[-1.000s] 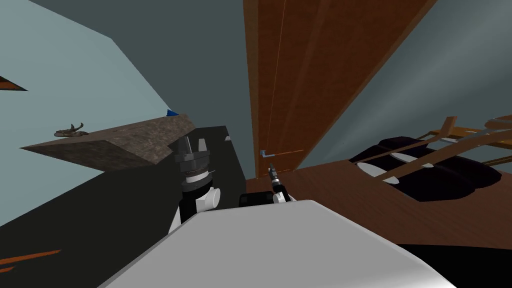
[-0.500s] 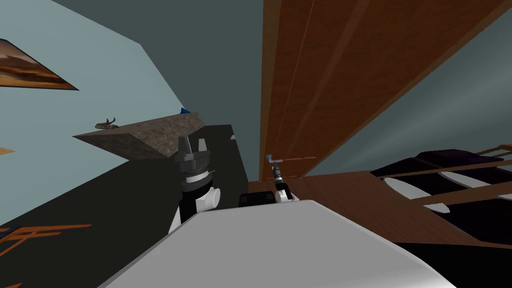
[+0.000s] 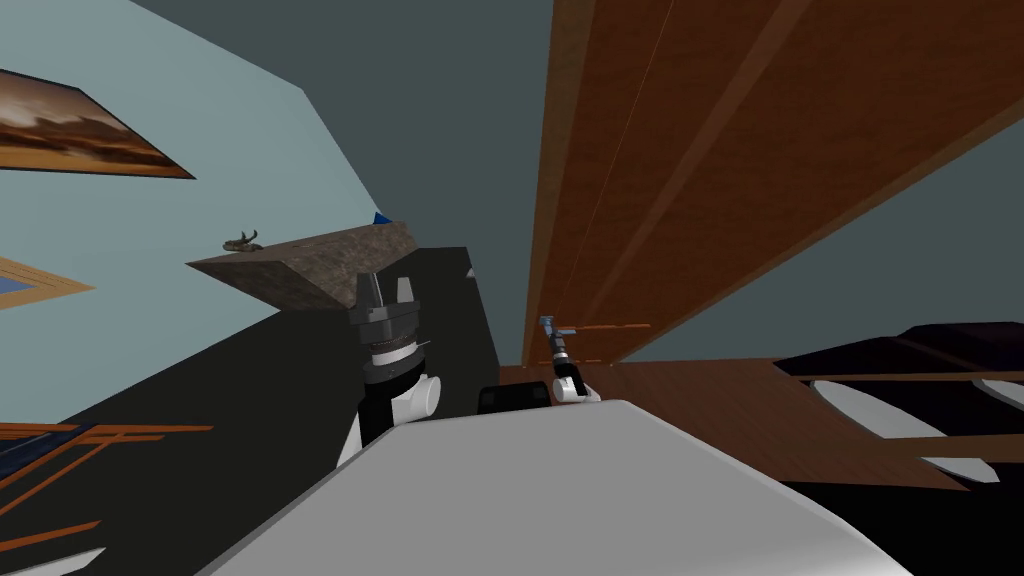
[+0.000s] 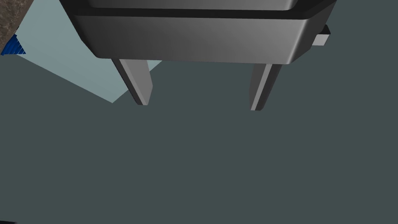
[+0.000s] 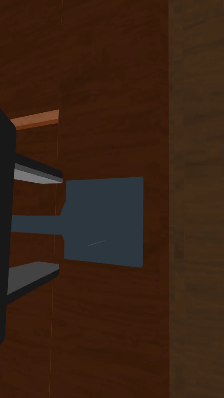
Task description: Push the door open
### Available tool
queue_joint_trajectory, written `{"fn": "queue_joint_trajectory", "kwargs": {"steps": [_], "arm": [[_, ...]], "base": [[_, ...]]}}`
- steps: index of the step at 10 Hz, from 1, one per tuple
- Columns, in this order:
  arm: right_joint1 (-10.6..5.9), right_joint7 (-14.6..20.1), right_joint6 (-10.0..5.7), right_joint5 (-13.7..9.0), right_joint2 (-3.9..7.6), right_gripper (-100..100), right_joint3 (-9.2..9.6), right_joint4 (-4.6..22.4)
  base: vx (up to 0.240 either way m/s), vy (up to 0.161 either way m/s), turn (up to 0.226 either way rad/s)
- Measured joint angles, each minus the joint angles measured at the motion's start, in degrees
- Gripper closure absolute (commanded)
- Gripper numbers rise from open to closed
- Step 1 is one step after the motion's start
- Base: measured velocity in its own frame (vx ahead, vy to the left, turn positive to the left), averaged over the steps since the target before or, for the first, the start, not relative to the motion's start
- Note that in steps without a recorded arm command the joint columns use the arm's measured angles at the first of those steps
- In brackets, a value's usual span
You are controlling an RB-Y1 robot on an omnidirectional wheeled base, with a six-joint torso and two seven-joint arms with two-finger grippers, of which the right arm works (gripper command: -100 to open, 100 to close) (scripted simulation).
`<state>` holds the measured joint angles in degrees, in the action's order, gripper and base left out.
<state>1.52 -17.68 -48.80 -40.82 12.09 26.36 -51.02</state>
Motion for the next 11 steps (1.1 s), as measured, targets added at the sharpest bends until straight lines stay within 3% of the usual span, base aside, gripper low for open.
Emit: {"fn": "queue_joint_trajectory", "kwargs": {"steps": [5,11], "arm": [[0.15,-0.07,0.18,-0.01,0.00,100,0.07,0.09],[-1.52,4.41,1.04,7.00,-1.26,100,0.16,2.31]], "base": [[-0.028,-0.016,0.005],[-0.175,-0.096,0.024]]}}
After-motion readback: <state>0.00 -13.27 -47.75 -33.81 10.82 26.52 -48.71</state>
